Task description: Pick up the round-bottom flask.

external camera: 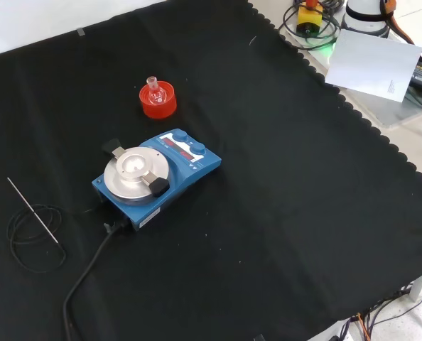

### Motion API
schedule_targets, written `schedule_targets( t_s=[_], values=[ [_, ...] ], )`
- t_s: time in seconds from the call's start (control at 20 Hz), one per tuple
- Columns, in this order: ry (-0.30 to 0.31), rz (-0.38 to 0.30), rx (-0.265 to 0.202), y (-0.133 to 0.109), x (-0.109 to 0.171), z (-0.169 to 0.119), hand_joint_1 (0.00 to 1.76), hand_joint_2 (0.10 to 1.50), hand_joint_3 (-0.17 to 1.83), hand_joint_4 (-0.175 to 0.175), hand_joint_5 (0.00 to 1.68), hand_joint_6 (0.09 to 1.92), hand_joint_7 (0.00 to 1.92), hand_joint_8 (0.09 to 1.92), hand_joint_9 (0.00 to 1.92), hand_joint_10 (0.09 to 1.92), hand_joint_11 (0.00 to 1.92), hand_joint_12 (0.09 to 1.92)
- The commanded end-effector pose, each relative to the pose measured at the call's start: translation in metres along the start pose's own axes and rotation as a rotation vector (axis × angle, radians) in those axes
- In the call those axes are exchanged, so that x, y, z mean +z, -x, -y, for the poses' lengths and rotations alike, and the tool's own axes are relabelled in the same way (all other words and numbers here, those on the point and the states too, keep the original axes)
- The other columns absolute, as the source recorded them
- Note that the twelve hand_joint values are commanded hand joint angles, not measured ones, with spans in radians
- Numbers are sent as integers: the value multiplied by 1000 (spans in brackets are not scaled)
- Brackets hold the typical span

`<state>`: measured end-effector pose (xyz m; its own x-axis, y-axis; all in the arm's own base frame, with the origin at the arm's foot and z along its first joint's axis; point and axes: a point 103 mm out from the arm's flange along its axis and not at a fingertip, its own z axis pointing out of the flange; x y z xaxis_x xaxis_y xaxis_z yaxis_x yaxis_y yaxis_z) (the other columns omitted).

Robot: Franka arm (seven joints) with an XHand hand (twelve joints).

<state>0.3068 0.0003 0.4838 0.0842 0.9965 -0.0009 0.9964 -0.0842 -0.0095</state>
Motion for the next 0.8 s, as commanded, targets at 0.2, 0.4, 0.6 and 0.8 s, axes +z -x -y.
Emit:
schedule_targets(
  t_s=[0.2, 0.4, 0.6, 0.8],
  values=[
    [5, 9, 1, 2, 3, -2, 39, 1445, -44, -7, 227, 87, 40, 531, 171, 643, 34, 1030],
    [6, 8, 3, 3, 4, -7, 12, 1449, -42, -7, 229, 87, 13, 505, 142, 627, 0, 1015],
    [-5, 6, 19, 9, 12, -17, 29, 1442, -44, -6, 233, 87, 19, 491, 143, 621, 0, 1009],
    [-22, -15, 50, 19, 27, -32, 82, 1420, -54, -6, 234, 87, 28, 467, 147, 612, 0, 1003]
  ],
)
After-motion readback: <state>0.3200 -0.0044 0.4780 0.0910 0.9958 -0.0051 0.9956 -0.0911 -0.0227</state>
